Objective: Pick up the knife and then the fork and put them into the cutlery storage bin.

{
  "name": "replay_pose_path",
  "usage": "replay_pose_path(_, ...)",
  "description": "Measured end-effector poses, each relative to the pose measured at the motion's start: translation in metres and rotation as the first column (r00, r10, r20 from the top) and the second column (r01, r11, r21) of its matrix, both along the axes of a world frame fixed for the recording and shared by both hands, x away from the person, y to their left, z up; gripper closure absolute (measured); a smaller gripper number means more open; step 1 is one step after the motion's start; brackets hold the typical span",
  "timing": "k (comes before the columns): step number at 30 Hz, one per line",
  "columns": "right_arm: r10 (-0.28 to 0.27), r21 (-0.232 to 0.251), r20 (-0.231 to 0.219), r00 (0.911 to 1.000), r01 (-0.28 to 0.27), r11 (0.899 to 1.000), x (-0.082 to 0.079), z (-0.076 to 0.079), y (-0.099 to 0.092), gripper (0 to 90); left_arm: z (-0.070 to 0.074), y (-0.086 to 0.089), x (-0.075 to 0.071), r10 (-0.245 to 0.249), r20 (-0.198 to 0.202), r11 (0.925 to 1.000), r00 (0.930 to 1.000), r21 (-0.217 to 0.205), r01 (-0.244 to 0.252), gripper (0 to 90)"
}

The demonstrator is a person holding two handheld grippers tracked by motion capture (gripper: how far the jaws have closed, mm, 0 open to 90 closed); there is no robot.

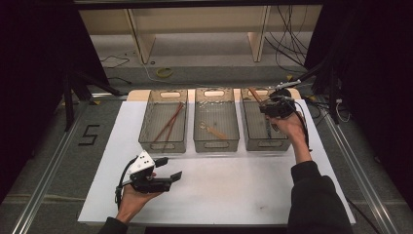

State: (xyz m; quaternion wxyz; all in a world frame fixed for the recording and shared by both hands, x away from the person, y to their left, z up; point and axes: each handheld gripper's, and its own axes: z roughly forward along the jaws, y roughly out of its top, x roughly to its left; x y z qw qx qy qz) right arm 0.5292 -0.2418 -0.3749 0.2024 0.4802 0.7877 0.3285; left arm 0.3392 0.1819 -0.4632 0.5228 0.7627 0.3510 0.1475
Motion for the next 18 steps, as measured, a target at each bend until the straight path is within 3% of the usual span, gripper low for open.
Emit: replay_pose_path(18, -0.045, -0.005, -0.046, 0.9980, 0.044, 0.999, 0.017, -0.013, 0.006, 77.9, 0.000, 0.000, 0.000, -0.004, -0.003, 1.0000, 1.0000, -0.002, 0.004, 22.6)
